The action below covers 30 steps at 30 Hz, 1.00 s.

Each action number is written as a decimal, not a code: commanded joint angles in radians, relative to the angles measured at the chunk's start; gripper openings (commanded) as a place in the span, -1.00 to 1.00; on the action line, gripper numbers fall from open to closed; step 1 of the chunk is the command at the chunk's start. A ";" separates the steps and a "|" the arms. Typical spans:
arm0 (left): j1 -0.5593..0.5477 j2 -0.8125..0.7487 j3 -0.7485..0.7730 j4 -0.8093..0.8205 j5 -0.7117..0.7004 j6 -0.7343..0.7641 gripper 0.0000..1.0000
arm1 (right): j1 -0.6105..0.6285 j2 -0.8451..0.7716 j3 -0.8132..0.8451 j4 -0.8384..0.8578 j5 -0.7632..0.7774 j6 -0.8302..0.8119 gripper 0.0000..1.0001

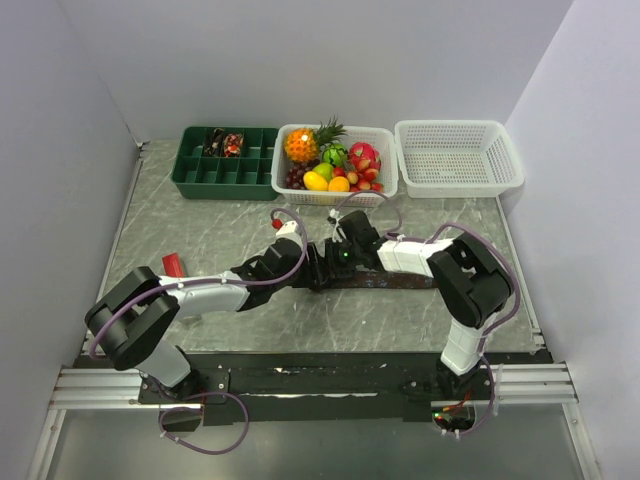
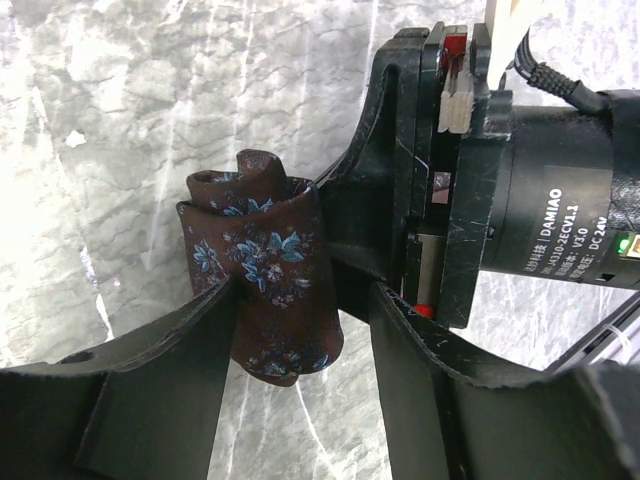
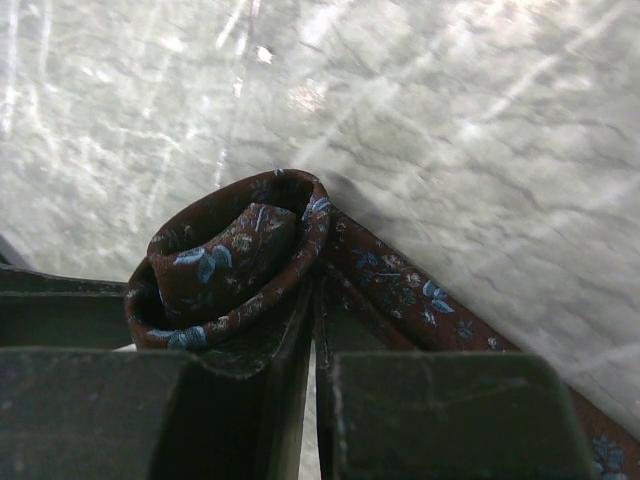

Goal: Roll the ties
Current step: Roll the tie at the center of the board.

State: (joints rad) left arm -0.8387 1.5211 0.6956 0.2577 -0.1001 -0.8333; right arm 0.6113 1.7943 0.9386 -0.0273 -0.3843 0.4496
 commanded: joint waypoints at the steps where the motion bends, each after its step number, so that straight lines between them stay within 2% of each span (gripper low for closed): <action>1: -0.008 -0.006 0.015 0.052 0.013 -0.007 0.18 | 0.007 -0.067 0.034 -0.126 0.099 -0.054 -0.75; 13: -0.010 -0.007 0.018 0.054 0.017 -0.001 0.19 | 0.005 -0.105 0.055 -0.206 0.183 -0.092 -0.74; 19: -0.008 -0.035 -0.001 0.100 0.034 0.005 0.19 | 0.005 -0.102 0.049 -0.166 0.139 -0.083 -0.74; 24: -0.010 -0.039 -0.039 0.192 0.054 -0.007 0.17 | 0.002 -0.070 0.009 -0.080 0.081 -0.060 -0.75; 30: -0.010 -0.016 -0.117 0.354 0.085 -0.058 0.00 | -0.015 -0.052 -0.037 0.003 0.039 -0.035 -0.75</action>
State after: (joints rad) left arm -0.8421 1.5135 0.6266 0.4374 -0.0528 -0.8459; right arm 0.6102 1.7332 0.9241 -0.1173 -0.3008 0.3931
